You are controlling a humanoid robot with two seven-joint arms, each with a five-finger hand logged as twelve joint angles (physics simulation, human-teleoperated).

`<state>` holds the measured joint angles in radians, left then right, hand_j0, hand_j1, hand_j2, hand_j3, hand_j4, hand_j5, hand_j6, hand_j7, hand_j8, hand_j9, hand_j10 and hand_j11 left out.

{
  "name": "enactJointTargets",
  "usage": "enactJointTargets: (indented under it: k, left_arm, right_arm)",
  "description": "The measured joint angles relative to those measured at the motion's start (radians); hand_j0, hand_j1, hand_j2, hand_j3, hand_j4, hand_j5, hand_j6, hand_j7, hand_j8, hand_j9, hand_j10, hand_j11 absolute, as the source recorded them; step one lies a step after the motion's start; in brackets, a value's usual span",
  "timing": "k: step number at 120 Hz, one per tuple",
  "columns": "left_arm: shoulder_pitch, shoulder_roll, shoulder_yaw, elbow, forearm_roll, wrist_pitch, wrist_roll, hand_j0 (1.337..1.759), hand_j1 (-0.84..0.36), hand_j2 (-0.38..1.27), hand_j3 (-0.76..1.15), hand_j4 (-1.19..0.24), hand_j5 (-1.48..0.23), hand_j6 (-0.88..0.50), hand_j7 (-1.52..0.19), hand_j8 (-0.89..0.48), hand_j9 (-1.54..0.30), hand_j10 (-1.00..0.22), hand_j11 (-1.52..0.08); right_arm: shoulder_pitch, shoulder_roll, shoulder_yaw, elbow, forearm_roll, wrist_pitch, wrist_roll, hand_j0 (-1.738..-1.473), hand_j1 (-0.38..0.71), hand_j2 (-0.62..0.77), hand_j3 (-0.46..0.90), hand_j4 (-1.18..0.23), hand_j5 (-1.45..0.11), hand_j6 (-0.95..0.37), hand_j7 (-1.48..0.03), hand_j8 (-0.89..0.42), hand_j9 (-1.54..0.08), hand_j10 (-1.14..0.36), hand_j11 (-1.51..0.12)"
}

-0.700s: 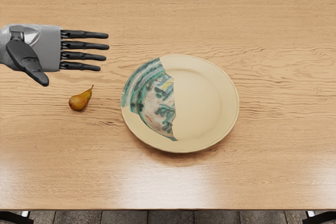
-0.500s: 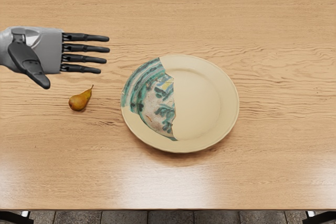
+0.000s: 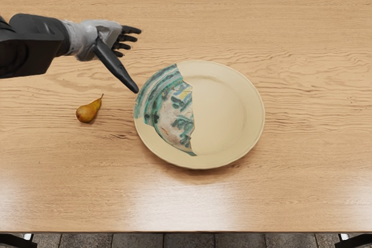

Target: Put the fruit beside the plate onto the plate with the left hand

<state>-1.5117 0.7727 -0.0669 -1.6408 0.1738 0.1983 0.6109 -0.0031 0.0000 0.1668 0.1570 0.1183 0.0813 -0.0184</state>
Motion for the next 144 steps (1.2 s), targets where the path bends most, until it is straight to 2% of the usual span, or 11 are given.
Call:
enactJointTargets:
  k: [11,20,30,39,60,72,78,101,115,132,144]
  left_arm:
    - [0.001,-0.007,0.055,-0.009,0.072,0.13,0.0,1.658,0.35,0.0,0.0,0.0,0.0,0.0,0.0,0.0,0.0,0.0,0.0]
    - [-0.01,-0.062,0.108,-0.023,0.138,0.262,0.0,1.658,0.35,0.0,0.0,0.0,0.0,0.0,0.0,0.0,0.0,0.0,0.0]
    - [-0.109,-0.099,0.226,-0.031,0.174,0.345,0.0,1.658,0.35,0.0,0.0,0.0,0.0,0.0,0.0,0.0,0.0,0.0,0.0]
    - [-0.122,-0.136,0.335,-0.035,0.188,0.38,0.0,1.658,0.35,0.0,0.0,0.0,0.0,0.0,0.0,0.0,0.0,0.0,0.0]
    - [-0.117,-0.177,0.488,-0.037,0.198,0.407,0.0,1.658,0.35,0.0,0.0,0.0,0.0,0.0,0.0,0.0,0.0,0.0,0.0]
    - [-0.121,-0.278,0.57,-0.026,0.201,0.41,0.0,1.658,0.35,0.0,0.0,0.0,0.0,0.0,0.0,0.0,0.0,0.0,0.0]
    - [-0.119,-0.296,0.606,-0.014,0.202,0.411,0.0,1.658,0.35,0.0,0.0,0.0,0.0,0.0,0.0,0.0,0.0,0.0,0.0]
    - [-0.12,-0.308,0.683,0.017,0.202,0.412,0.0,1.658,0.35,0.0,0.0,0.0,0.0,0.0,0.0,0.0,0.0,0.0,0.0]
    - [-0.113,-0.402,0.699,0.075,0.202,0.413,0.0,1.658,0.35,0.0,0.0,0.0,0.0,0.0,0.0,0.0,0.0,0.0,0.0]
    - [-0.114,-0.39,0.709,0.115,0.199,0.413,0.0,1.658,0.35,0.0,0.0,0.0,0.0,0.0,0.0,0.0,0.0,0.0,0.0]
    - [-0.115,-0.341,0.721,0.124,0.198,0.413,0.0,1.658,0.35,0.0,0.0,0.0,0.0,0.0,0.0,0.0,0.0,0.0,0.0]
  right_arm:
    - [0.0,0.0,-0.001,0.0,0.0,0.0,0.0,-1.658,-0.31,-0.01,0.0,-0.03,-0.04,-0.03,-0.04,-0.03,-0.04,-0.03,-0.04]
    - [0.0,0.0,-0.001,0.0,0.0,0.0,0.0,-1.658,-0.31,-0.01,0.0,-0.03,-0.04,-0.03,-0.04,-0.03,-0.04,-0.03,-0.04]
    - [0.0,0.0,-0.001,0.0,0.0,0.0,0.0,-1.658,-0.31,-0.01,0.0,-0.03,-0.04,-0.03,-0.04,-0.03,-0.04,-0.03,-0.04]
    - [0.0,0.0,-0.001,-0.001,0.0,0.0,0.0,-1.658,-0.31,-0.01,0.0,-0.03,-0.04,-0.03,-0.04,-0.03,-0.04,-0.03,-0.04]
    - [0.0,0.0,-0.001,-0.001,0.0,0.0,0.0,-1.658,-0.31,-0.01,0.0,-0.03,-0.04,-0.03,-0.04,-0.03,-0.04,-0.03,-0.04]
    - [0.0,0.0,-0.001,-0.001,0.0,0.0,-0.001,-1.658,-0.31,-0.01,0.0,-0.03,-0.04,-0.03,-0.04,-0.03,-0.04,-0.03,-0.04]
    - [0.0,0.0,-0.001,-0.001,0.0,0.0,-0.001,-1.658,-0.31,-0.01,0.0,-0.03,-0.04,-0.03,-0.04,-0.03,-0.04,-0.03,-0.04]
    - [0.0,0.0,-0.002,-0.001,0.0,0.0,-0.001,-1.658,-0.31,-0.01,0.0,-0.03,-0.04,-0.03,-0.04,-0.03,-0.04,-0.03,-0.04]
    - [0.0,0.0,-0.002,-0.001,0.0,0.0,-0.002,-1.658,-0.31,-0.01,0.0,-0.03,-0.04,-0.03,-0.04,-0.03,-0.04,-0.03,-0.04]
    - [0.0,0.0,-0.003,-0.001,0.0,0.0,-0.002,-1.658,-0.31,-0.01,0.0,-0.03,-0.04,-0.03,-0.04,-0.03,-0.04,-0.03,-0.04]
    - [0.0,0.0,-0.003,-0.001,0.0,0.0,-0.002,-1.658,-0.31,-0.01,0.0,-0.03,-0.04,-0.03,-0.04,-0.03,-0.04,-0.03,-0.04]
